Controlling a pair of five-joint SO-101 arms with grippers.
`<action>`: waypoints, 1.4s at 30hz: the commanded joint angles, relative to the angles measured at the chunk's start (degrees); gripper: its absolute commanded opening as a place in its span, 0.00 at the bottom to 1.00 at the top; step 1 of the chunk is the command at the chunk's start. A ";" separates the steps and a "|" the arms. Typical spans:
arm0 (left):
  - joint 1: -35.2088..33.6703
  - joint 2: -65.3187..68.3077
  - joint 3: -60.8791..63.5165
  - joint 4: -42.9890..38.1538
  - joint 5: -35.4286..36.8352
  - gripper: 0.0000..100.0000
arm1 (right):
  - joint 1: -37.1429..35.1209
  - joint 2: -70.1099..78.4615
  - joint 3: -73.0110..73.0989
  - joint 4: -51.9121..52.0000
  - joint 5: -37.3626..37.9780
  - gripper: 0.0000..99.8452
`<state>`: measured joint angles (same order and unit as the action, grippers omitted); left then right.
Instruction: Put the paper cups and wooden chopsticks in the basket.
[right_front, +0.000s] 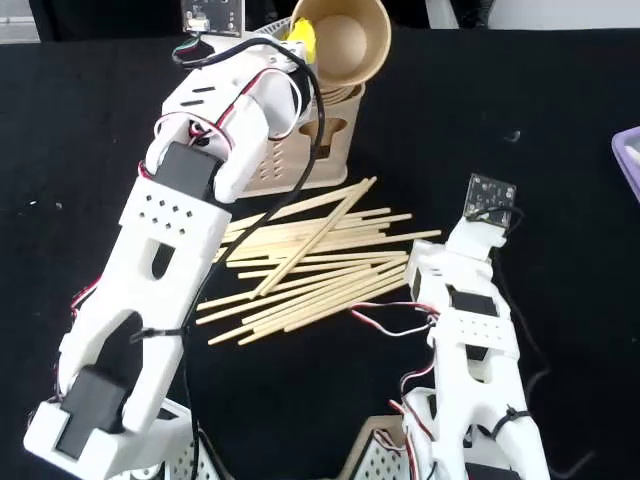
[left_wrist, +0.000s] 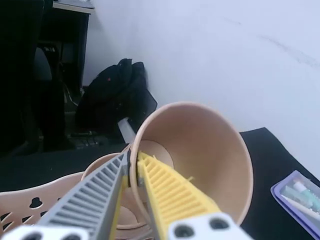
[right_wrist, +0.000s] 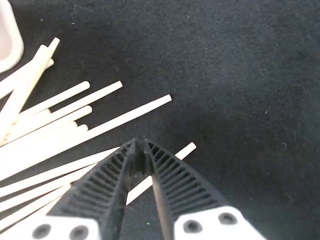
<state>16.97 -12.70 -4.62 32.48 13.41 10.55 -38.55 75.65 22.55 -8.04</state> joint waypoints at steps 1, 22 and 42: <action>-1.54 -0.18 -1.01 0.00 0.35 0.03 | -0.79 -1.27 -0.22 -1.41 -0.62 0.01; -6.81 1.93 -3.82 6.15 3.08 0.03 | -0.88 -1.27 -0.22 -1.32 -0.62 0.01; -7.25 10.73 -14.46 6.15 3.34 0.14 | -0.88 -1.27 -0.22 -1.32 -0.62 0.01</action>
<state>10.46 -1.19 -14.29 38.46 15.96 10.55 -38.55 75.65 22.55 -8.04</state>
